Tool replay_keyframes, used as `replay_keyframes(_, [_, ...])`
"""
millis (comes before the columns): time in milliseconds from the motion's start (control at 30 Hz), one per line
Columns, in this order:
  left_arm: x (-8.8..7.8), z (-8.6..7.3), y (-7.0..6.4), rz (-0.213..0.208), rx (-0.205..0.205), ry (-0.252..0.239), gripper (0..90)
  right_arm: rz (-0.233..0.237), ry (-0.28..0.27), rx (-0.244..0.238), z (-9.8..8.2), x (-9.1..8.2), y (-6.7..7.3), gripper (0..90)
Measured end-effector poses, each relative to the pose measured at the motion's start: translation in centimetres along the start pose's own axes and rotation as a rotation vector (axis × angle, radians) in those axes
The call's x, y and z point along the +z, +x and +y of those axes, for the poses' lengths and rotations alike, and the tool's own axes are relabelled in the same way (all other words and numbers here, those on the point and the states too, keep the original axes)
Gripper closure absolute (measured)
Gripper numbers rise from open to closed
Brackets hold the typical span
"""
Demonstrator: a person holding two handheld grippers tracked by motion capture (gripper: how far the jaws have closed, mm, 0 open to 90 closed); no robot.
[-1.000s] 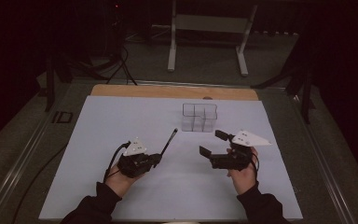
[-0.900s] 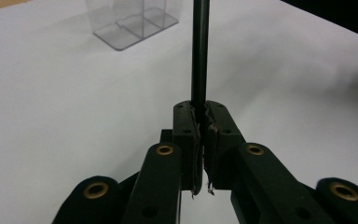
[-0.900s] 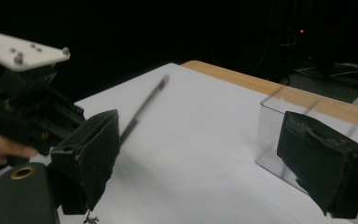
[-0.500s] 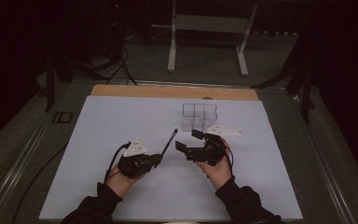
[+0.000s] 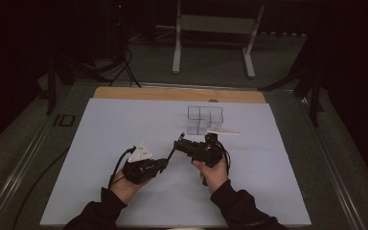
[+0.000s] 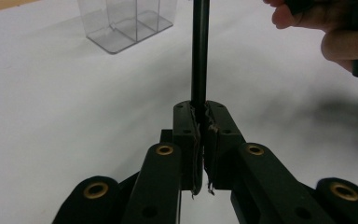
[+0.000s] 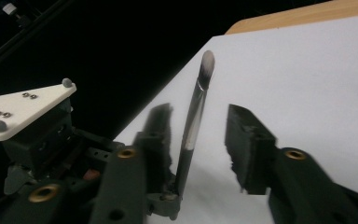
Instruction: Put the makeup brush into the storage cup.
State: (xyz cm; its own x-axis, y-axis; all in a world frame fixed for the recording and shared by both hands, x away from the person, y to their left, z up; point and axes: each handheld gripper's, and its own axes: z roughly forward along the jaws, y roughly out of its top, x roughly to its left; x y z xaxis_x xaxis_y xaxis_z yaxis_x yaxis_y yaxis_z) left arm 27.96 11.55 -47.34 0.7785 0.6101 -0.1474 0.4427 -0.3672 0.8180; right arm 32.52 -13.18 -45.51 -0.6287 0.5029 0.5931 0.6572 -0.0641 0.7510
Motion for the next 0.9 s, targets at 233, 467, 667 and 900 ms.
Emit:
replay_keyframes(233, [0.5,-0.1,0.0,-0.011,-0.003,-0.003,83.9,0.024,0.004,-0.068,0.1,0.0,0.7,84.5])
replay_keyframes(467, [0.3,-0.1,0.5,-0.038,-0.05,-0.015,64.0,0.007,0.011,-0.135,0.7,-0.5,0.8,84.5])
replay_keyframes(667, [0.2,0.1,0.4,0.005,-0.042,-0.016,44.7,-0.017,0.029,-0.188,1.3,-1.5,0.4,84.5])
replay_keyframes(900, [0.2,0.1,0.4,0.031,-0.047,-0.011,30.7,-0.08,0.025,-0.253,2.5,-3.8,-0.1,84.5])
